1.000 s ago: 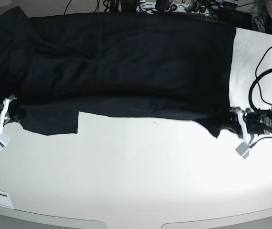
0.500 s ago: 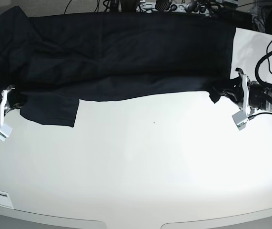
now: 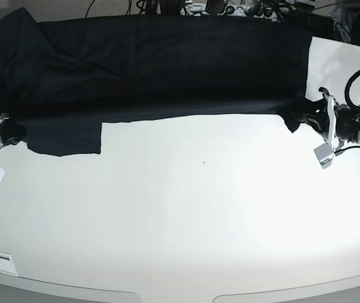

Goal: Fold the T-shirt properly
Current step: 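Grasp the hem with both grippers and fold it over toward the collar, then grasp the folded edge with the right gripper and pull it toward the collar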

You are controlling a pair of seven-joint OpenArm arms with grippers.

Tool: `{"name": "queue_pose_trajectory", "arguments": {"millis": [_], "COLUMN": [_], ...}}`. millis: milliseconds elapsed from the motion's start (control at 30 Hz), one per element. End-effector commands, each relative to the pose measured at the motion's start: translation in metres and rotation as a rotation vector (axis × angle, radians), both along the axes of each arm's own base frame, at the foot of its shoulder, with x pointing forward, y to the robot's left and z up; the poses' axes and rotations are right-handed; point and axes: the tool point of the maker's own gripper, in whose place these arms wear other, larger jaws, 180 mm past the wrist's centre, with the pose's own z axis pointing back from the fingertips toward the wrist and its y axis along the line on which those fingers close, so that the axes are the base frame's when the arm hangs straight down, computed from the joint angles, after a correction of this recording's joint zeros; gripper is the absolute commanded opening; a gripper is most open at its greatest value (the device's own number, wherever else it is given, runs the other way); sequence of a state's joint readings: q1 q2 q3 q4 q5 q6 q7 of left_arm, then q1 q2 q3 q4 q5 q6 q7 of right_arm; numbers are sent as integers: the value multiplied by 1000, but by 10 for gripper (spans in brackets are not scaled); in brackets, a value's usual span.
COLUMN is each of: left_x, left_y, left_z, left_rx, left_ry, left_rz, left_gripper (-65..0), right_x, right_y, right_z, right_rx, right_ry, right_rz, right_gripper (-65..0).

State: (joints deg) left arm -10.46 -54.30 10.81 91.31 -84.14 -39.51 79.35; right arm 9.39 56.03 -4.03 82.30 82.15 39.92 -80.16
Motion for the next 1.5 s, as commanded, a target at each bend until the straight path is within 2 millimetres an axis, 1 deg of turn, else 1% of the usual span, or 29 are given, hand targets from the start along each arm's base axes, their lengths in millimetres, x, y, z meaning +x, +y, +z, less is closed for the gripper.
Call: {"name": "queue_pose_trajectory", "arguments": {"millis": [0,133,200,267,300,367,400,433,467,567,633,667,767,867,933,1033,1133,1167,1200,1233,1267,1300,1400,1467], "left_x": [0,-19,-28,-33,-35,-39,-42,-43,-44,-43,-41,-41,-40,-39,-39,-38,-36,-35,-35,-35,-35,-35,-33,-31], "left_y": [9,19,22,21,22,21,22,21,22,21,19,18,17,16,16,15,13,13,13,13,13,13,11,9], "left_z": [8,-3,-9,-13,-14,-17,-18,-19,-19,-19,-19,-19,-18,-18,-18,-17,-16,-16,-16,-16,-16,-16,-15,-13], "left_rx": [23,54,62,61,62,61,62,61,62,61,47,44,36,28,29,26,12,10,10,10,10,10,-1,-14], "left_ry": [-13,50,80,97,104,116,123,128,130,129,121,119,114,107,108,106,94,93,93,93,93,93,84,73], "left_rz": [-8,-6,-5,-6,-6,-7,-7,-7,-7,-7,0,1,4,9,8,9,18,18,19,19,19,19,25,32], "left_gripper": [-650,-650,-650,-650,-639,-467,-384,-317,-288,-288,-288,-288,-288,-288,-288,-288,-288,-288,-288,-288,-288,-288,-288,-288], "right_x": [3,-15,-20,-20,-19,-17,-17,-17,-15,-6,4,11,26,37,42,50,55,57,57,57,57,58,60,56], "right_y": [-8,-8,-9,-8,-8,-4,-4,-4,-4,3,15,16,12,12,9,7,23,28,33,36,37,38,47,62], "right_z": [11,-5,-9,-9,-8,-4,-2,-2,-1,3,6,3,-18,-36,-47,-57,-60,-59,-60,-60,-59,-57,-45,-30], "right_rx": [-19,-22,-23,-22,-20,9,15,12,13,34,88,83,-14,-65,-128,-178,-131,-114,-101,-93,-90,-86,-23,57], "right_ry": [-22,36,53,53,50,41,40,40,36,7,-41,-72,-146,-165,-174,-196,-220,-230,-233,-240,-244,-247,-265,-287], "right_rz": [-2,-2,-1,-1,-1,-1,-2,-2,-2,1,-10,-23,-50,-132,-169,-235,-242,-230,-219,-207,-193,-185,-153,-73], "right_gripper": [-650,-650,-650,-650,-607,-471,-414,-377,-363,-363,-363,-363,-360,-300,-286,-286,-294,-324,-380,-467,-570,-650,-650,-650]}}
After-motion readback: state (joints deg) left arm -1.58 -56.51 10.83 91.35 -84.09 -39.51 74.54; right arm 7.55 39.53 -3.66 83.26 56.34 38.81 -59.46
